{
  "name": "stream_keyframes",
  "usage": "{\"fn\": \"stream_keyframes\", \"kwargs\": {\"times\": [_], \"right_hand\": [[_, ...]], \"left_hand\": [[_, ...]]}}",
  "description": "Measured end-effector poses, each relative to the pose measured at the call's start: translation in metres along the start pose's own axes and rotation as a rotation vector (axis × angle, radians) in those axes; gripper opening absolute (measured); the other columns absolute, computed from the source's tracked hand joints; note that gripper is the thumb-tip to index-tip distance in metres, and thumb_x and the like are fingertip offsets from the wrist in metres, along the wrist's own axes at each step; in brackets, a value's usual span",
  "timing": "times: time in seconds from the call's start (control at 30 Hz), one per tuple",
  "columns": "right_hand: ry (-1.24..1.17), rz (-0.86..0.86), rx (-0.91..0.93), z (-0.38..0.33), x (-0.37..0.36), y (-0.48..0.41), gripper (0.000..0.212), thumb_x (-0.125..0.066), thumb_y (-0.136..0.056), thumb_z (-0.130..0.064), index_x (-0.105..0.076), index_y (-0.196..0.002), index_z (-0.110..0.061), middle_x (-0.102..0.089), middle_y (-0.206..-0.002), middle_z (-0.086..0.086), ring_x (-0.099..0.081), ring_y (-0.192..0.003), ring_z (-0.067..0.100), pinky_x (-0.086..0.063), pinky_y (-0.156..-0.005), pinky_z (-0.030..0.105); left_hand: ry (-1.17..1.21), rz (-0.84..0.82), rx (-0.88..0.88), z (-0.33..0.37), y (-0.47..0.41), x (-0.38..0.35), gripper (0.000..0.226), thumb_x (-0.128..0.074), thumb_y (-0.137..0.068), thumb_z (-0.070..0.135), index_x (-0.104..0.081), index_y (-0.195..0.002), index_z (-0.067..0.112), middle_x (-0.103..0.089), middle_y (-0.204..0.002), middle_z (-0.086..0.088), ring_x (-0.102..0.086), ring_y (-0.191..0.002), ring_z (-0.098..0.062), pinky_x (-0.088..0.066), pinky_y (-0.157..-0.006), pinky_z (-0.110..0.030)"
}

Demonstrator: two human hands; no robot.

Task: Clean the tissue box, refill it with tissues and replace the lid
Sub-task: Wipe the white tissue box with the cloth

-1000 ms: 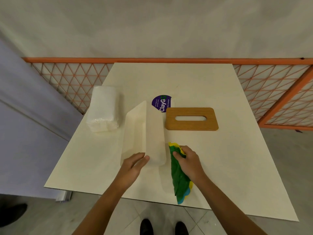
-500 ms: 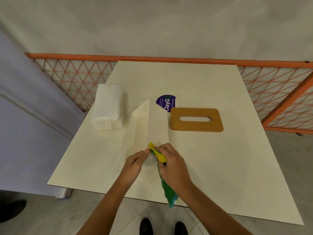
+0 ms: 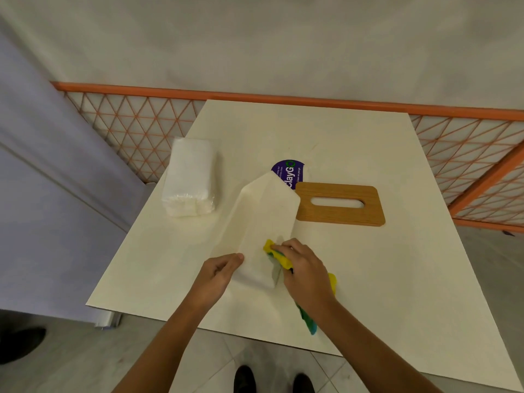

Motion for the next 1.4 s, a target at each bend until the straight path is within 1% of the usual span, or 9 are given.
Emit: {"fn": "stream_keyframes", "kwargs": {"times": [0.2,0.33,0.47,0.67,0.77,0.9,1.03,1.23,1.4], "right_hand": [[0.071,0.073,0.233,-0.038,-0.001,0.002,0.044,-0.045,-0.061,-0.005,-0.072,-0.093,-0.019,-0.064,-0.083,-0.006,-0.042,-0.073,0.009,-0.044,-0.047,0.018],[0.065,0.074,0.105,-0.027,0.005,-0.030,0.045,-0.053,-0.065,0.001,-0.071,-0.102,-0.016,-0.066,-0.092,-0.001,-0.061,-0.079,0.018,-0.052,-0.057,0.024],[0.028,0.048,-0.080,-0.002,0.008,-0.033,0.045,-0.056,-0.079,0.002,-0.061,-0.121,-0.015,-0.060,-0.110,0.005,-0.057,-0.099,0.026,-0.051,-0.074,0.035],[0.069,0.043,0.126,-0.030,0.000,-0.019,0.045,-0.058,-0.054,-0.004,-0.072,-0.096,-0.015,-0.065,-0.082,-0.001,-0.063,-0.066,0.018,-0.049,-0.045,0.018],[0.018,0.092,0.016,-0.015,0.003,-0.033,0.041,-0.060,-0.072,0.002,-0.067,-0.109,-0.012,-0.064,-0.097,0.005,-0.064,-0.084,0.025,-0.054,-0.061,0.029],[-0.015,0.059,-0.155,0.019,0.008,-0.039,0.038,-0.053,-0.089,-0.006,-0.057,-0.125,-0.014,-0.057,-0.115,0.006,-0.056,-0.106,0.025,-0.048,-0.085,0.035],[-0.071,0.095,-0.200,0.038,0.023,-0.028,0.034,-0.054,-0.090,-0.009,-0.059,-0.123,-0.014,-0.059,-0.114,0.004,-0.058,-0.103,0.024,-0.046,-0.083,0.029],[-0.008,0.115,0.088,-0.003,0.020,-0.015,0.043,-0.056,-0.073,-0.004,-0.066,-0.114,-0.014,-0.065,-0.101,0.004,-0.064,-0.087,0.024,-0.055,-0.064,0.028],[-0.026,0.119,-0.027,0.010,0.026,-0.028,0.044,-0.057,-0.082,0.000,-0.059,-0.124,-0.013,-0.061,-0.115,0.006,-0.059,-0.100,0.026,-0.053,-0.074,0.036]], "left_hand": [[0.058,0.024,-0.031,0.001,0.001,0.004,0.032,-0.048,-0.096,0.016,-0.056,-0.072,-0.004,-0.043,-0.076,-0.009,-0.039,-0.077,-0.017,-0.034,-0.067,-0.019],[0.023,-0.009,-0.006,0.001,-0.002,0.006,0.041,-0.053,-0.094,0.023,-0.050,-0.065,-0.006,-0.039,-0.074,-0.007,-0.037,-0.073,-0.017,-0.029,-0.068,-0.025],[-0.011,-0.010,0.020,-0.001,-0.004,0.003,0.044,-0.053,-0.094,0.024,-0.045,-0.060,-0.003,-0.035,-0.069,-0.006,-0.035,-0.067,-0.014,-0.027,-0.061,-0.016],[-0.009,0.022,-0.001,0.005,-0.003,0.000,0.045,-0.054,-0.093,0.021,-0.032,-0.059,0.003,-0.021,-0.064,-0.006,-0.024,-0.058,-0.011,-0.020,-0.054,-0.019],[-0.052,0.028,-0.004,0.004,-0.005,0.000,0.048,-0.056,-0.092,0.025,-0.035,-0.057,-0.001,-0.025,-0.062,-0.006,-0.026,-0.058,-0.012,-0.021,-0.056,-0.021],[-0.156,0.047,-0.031,0.008,-0.003,-0.007,0.054,-0.058,-0.091,0.025,-0.022,-0.051,0.018,-0.017,-0.047,0.009,-0.020,-0.043,-0.007,-0.020,-0.046,-0.014],[-0.173,0.045,-0.048,0.009,0.000,-0.016,0.054,-0.057,-0.091,0.025,-0.023,-0.051,0.019,-0.018,-0.047,0.010,-0.020,-0.044,-0.007,-0.018,-0.047,-0.016],[-0.253,0.042,-0.123,0.009,0.005,-0.034,0.051,-0.057,-0.089,0.034,-0.035,-0.052,0.007,-0.025,-0.052,0.007,-0.027,-0.049,-0.007,-0.021,-0.052,-0.016],[-0.355,0.044,-0.137,0.012,0.008,-0.037,0.059,-0.057,-0.091,0.026,-0.025,-0.042,0.024,-0.021,-0.046,0.006,-0.024,-0.046,-0.008,-0.019,-0.051,-0.017]]}}
Point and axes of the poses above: each hand's wrist, its own y-axis away from the middle knuckle, its own x-axis out of the back of the hand, z = x × y, the point moved 5 cm from there along -y, towards the middle knuckle
